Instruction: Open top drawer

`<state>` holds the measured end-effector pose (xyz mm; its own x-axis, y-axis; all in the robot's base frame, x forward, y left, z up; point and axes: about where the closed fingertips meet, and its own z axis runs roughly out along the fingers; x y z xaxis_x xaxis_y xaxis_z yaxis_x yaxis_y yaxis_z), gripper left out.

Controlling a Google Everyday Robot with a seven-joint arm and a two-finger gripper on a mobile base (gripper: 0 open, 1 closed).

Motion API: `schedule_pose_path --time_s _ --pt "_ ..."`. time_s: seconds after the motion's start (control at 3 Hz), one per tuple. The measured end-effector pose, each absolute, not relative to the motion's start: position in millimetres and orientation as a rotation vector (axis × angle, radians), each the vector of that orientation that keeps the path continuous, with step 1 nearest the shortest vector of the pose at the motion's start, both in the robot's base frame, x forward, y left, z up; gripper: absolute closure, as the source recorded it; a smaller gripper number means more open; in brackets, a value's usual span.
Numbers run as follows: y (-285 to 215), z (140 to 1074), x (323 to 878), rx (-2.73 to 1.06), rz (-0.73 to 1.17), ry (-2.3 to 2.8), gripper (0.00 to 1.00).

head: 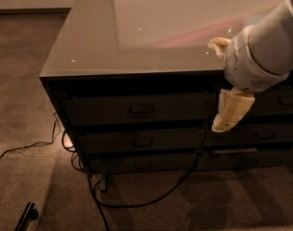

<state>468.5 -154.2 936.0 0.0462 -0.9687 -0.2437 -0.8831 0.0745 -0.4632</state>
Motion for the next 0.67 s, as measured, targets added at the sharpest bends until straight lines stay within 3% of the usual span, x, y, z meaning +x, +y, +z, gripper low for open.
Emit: schedule_pose_path --time_s 0.33,0.67 --pt "-146.3 920.0 482.2 -1.803 -0.168 1.847 0.00" --pt "-80.7 876.2 510.2 -1.862 -0.137 1.836 0.00"
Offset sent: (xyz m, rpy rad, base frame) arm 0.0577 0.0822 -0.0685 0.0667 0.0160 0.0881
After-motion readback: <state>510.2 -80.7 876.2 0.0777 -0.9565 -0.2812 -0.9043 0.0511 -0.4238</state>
